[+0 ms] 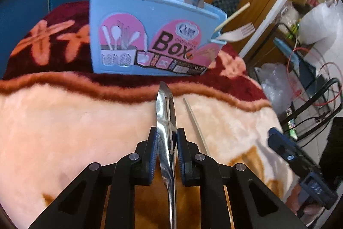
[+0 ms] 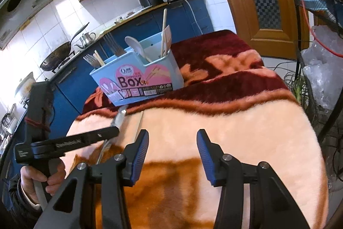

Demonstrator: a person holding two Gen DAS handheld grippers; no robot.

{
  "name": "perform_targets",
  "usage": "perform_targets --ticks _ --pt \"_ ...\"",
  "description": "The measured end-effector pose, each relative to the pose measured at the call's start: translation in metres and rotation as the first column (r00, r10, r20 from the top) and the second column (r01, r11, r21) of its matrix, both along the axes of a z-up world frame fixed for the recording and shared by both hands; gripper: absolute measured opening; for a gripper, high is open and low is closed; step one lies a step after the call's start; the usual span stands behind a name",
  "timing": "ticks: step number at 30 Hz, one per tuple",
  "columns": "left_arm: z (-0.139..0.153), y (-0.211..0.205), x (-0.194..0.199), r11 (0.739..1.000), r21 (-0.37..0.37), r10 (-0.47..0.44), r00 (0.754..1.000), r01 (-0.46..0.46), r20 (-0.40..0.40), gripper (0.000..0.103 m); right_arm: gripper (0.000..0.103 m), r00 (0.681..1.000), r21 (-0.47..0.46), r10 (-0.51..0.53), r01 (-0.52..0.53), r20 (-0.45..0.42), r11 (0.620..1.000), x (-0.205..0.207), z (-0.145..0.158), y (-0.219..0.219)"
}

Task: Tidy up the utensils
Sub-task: 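Grasp the steel knife with the left tool while the right tool grasps the white plastic knife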

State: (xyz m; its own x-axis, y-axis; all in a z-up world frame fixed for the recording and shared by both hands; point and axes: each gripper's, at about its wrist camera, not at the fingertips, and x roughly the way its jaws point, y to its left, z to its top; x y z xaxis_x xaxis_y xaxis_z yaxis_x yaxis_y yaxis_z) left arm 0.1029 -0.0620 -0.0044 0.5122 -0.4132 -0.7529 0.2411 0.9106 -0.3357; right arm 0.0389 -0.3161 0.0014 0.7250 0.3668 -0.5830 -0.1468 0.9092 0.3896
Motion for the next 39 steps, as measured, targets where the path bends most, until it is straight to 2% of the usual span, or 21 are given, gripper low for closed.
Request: perform_targets --ticks 9,10,12,15,16,17,21,25,34,36,37,39 --pt "0.034 0.022 -0.018 0.998 -0.007 0.067 0.986 -0.067 0.152 0.017 0.050 0.994 -0.050 0.080 -0.084 -0.074 0.995 0.017 -0.001 0.035" --pt "0.038 0.025 -0.019 0.997 -0.003 0.075 0.983 -0.076 0.166 0.015 0.050 0.992 -0.061 0.091 -0.097 -0.083 0.993 0.020 -0.001 0.039" --pt "0.045 0.034 -0.020 0.996 -0.008 0.088 0.977 -0.088 0.195 0.004 0.050 0.987 -0.080 0.121 -0.130 -0.108 0.988 0.025 -0.001 0.049" --pt "0.053 0.044 -0.019 0.995 -0.022 0.104 0.969 -0.102 0.225 0.004 0.050 0.970 -0.101 0.181 -0.198 -0.161 0.975 0.036 -0.004 0.063" --pt "0.054 0.046 -0.020 0.994 -0.022 0.108 0.966 -0.106 0.234 0.004 0.047 0.966 -0.107 0.189 -0.209 -0.175 0.972 0.039 -0.005 0.067" --pt "0.055 0.049 -0.020 0.994 -0.025 0.110 0.964 -0.107 0.240 0.004 0.040 0.962 -0.112 0.198 -0.221 -0.188 0.969 0.042 -0.006 0.070" --pt "0.058 0.055 -0.022 0.994 -0.045 0.111 0.961 -0.103 0.253 0.004 0.030 0.947 -0.133 0.223 -0.258 -0.230 0.957 0.053 -0.009 0.084" --pt "0.060 0.060 -0.025 0.992 -0.044 0.126 0.950 -0.118 0.285 0.004 0.029 0.930 -0.119 0.246 -0.286 -0.271 0.951 0.064 -0.012 0.093" --pt "0.066 0.072 -0.024 0.990 -0.060 0.140 0.931 -0.127 0.336 0.004 0.028 0.917 -0.199 0.235 -0.308 -0.322 0.930 0.078 -0.015 0.112" --pt "0.071 0.073 -0.024 0.991 -0.069 0.135 0.926 -0.118 0.352 0.004 0.020 0.920 -0.214 0.223 -0.300 -0.321 0.929 0.078 -0.016 0.112" --pt "0.075 0.073 -0.024 0.991 -0.073 0.135 0.920 -0.116 0.368 0.004 0.012 0.923 -0.222 0.215 -0.293 -0.319 0.930 0.079 -0.016 0.113" --pt "0.084 0.073 -0.024 0.991 -0.075 0.136 0.906 -0.115 0.402 0.004 0.010 0.927 -0.214 0.211 -0.284 -0.309 0.935 0.078 -0.016 0.111"
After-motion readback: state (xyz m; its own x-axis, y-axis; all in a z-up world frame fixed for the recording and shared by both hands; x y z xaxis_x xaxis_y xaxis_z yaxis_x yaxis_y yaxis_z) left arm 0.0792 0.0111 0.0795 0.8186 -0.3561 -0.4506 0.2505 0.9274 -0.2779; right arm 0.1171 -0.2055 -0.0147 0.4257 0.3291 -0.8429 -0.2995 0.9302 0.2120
